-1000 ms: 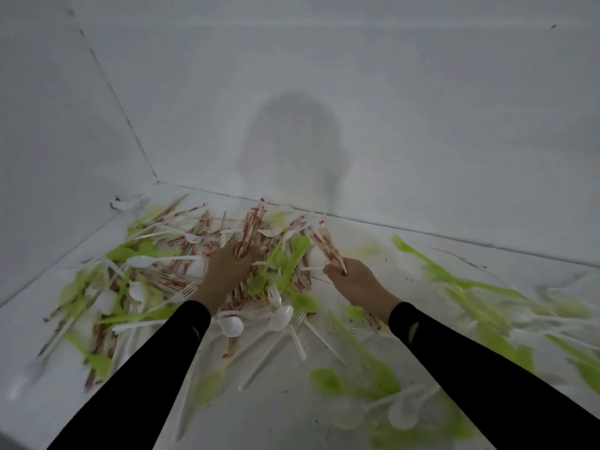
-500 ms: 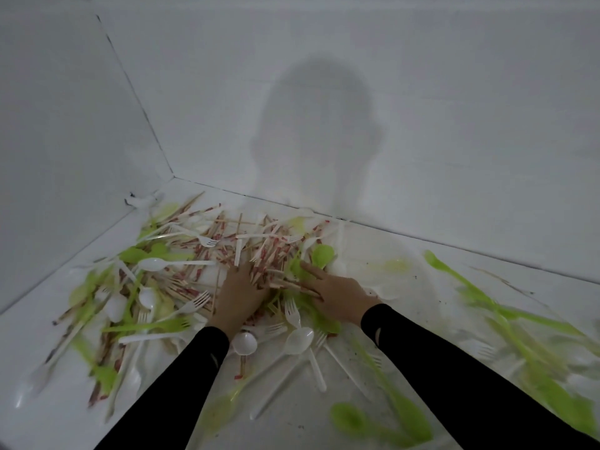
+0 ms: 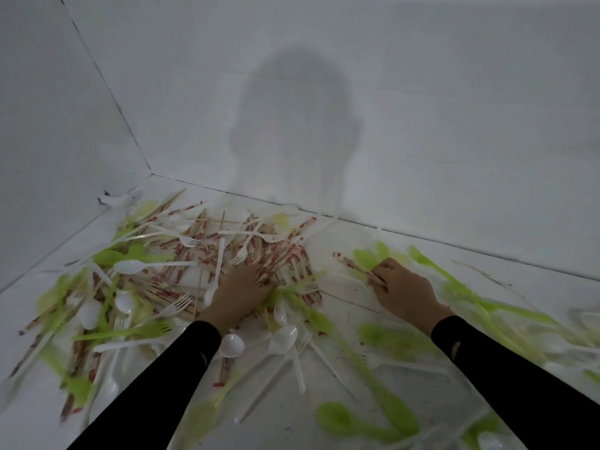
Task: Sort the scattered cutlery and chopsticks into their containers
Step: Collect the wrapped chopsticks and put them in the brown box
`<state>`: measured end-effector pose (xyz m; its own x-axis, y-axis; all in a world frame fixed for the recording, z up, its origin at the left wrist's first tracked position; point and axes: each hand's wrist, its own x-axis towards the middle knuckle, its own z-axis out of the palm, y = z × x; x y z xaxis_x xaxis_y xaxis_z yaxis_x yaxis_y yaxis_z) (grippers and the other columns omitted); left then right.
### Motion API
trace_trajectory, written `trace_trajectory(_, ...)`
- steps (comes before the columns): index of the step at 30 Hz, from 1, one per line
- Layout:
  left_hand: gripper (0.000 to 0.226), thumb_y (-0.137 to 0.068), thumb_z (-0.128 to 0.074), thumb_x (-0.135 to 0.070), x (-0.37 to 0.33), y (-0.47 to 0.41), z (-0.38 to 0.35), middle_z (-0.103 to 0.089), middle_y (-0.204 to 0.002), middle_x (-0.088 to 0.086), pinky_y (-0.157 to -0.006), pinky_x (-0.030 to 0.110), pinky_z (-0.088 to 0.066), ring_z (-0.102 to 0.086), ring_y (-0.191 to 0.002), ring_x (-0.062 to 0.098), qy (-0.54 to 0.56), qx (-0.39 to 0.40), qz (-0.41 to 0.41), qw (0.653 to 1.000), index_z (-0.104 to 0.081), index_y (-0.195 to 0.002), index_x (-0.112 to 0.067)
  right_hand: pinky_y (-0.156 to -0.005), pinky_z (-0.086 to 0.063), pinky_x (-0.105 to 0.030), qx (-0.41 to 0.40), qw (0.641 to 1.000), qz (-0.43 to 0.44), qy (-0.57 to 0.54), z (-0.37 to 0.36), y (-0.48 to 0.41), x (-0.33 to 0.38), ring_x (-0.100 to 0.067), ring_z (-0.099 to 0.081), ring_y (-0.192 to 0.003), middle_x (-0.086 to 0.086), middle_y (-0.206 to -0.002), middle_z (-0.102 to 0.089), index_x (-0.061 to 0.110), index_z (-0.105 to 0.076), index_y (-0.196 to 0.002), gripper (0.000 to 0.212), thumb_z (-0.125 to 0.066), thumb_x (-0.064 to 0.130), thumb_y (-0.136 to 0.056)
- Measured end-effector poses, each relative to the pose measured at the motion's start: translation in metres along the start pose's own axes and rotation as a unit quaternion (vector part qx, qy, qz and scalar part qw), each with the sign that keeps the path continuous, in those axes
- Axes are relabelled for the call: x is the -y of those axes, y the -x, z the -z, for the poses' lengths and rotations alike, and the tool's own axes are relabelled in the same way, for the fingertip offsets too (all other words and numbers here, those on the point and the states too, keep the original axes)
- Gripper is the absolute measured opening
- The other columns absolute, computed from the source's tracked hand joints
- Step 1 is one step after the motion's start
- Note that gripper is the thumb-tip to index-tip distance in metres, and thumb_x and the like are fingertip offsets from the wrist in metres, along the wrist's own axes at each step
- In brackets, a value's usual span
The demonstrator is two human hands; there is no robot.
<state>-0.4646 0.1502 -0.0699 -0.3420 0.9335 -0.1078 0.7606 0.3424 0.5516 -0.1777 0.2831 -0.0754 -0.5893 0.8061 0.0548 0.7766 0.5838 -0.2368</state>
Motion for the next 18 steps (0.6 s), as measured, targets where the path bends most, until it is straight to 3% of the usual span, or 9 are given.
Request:
trace_trajectory(2, 0.029, -0.091, -0.066, -0.037, -0.013, -0.004, 0.005, -0.06, -0.068, 0.002, -0.055, 0.024, -0.036, -0.055, -0.064, 0.012, 0.003, 0.089, -0.012, 0.996, -0.066, -0.078, -0.011, -0.052, -0.044, -0.031, -0.064, 0.997, -0.035, -0.02, 0.005, -0.002, 0.009, -0.028, -0.057, -0.064, -0.001, -0.105, -0.055, 0.015, -0.063, -0.095, 0.015, -0.054, 0.027, -0.095)
trace_trajectory(4, 0.027, -0.091, -0.066, -0.04, -0.022, -0.007, 0.008, -0.06, -0.066, -0.002, -0.059, 0.022, -0.04, -0.055, -0.063, 0.009, 0.057, 0.134, 0.021, 0.989, -0.069, -0.083, -0.014, -0.056, -0.047, -0.034, -0.075, 0.994, -0.053, -0.061, 0.009, -0.008, 0.029, -0.028, -0.057, -0.068, -0.001, -0.095, -0.054, 0.016, -0.059, -0.096, 0.012, -0.053, 0.026, -0.093)
trace_trajectory(7, 0.026, -0.096, -0.058, -0.037, -0.022, -0.016, 0.007, -0.064, -0.077, 0.002, -0.07, 0.031, -0.047, -0.061, -0.075, 0.018, 0.119, -0.013, 0.075, 0.99, -0.065, -0.09, -0.013, -0.054, -0.04, -0.031, -0.029, 0.991, -0.044, -0.125, 0.007, -0.024, 0.061, -0.028, -0.057, -0.068, -0.005, -0.081, -0.061, 0.016, -0.058, -0.101, 0.017, -0.047, 0.028, -0.097)
trace_trajectory(9, 0.026, -0.098, -0.054, -0.034, -0.016, -0.019, 0.009, -0.065, -0.081, 0.005, -0.062, 0.023, -0.043, -0.06, -0.075, 0.016, 0.138, -0.092, 0.077, 0.983, -0.065, -0.091, -0.012, -0.051, -0.033, -0.03, -0.002, 0.988, -0.025, -0.152, -0.001, -0.035, 0.082, -0.03, -0.058, -0.067, -0.008, -0.077, -0.062, 0.01, -0.06, -0.095, 0.024, -0.046, 0.028, -0.101)
trace_trajectory(12, 0.02, -0.094, -0.058, -0.031, 0.0, -0.029, 0.01, -0.062, -0.076, 0.004, -0.058, 0.026, -0.037, -0.061, -0.077, 0.023, 0.095, -0.114, 0.081, 0.986, -0.062, -0.082, -0.016, -0.062, -0.037, -0.03, 0.035, 0.985, -0.012, -0.166, -0.018, -0.05, 0.112, -0.028, -0.057, -0.079, -0.005, -0.087, -0.054, 0.011, -0.056, -0.087, 0.027, -0.044, 0.031, -0.102)
trace_trajectory(15, 0.031, -0.089, -0.063, -0.043, 0.01, -0.04, 0.008, -0.061, -0.091, 0.005, -0.073, 0.035, -0.047, -0.06, -0.09, 0.026, 0.047, -0.115, 0.084, 0.989, -0.063, -0.095, -0.013, -0.067, -0.039, -0.032, 0.049, 0.993, -0.035, -0.106, -0.029, -0.062, 0.13, -0.03, -0.059, -0.094, -0.006, -0.113, -0.047, 0.009, -0.054, -0.114, 0.036, -0.044, 0.041, -0.101)
trace_trajectory(18, 0.051, -0.086, -0.059, -0.059, 0.013, -0.048, 0.005, -0.056, -0.097, 0.004, -0.083, 0.038, -0.049, -0.057, -0.096, 0.025, 0.013, -0.097, 0.078, 0.992, -0.06, -0.106, -0.012, -0.069, -0.039, -0.033, 0.086, 0.988, -0.101, -0.082, -0.036, -0.072, 0.137, -0.031, -0.059, -0.1, -0.009, -0.124, -0.041, 0.008, -0.044, -0.124, 0.057, -0.055, 0.054, -0.093)
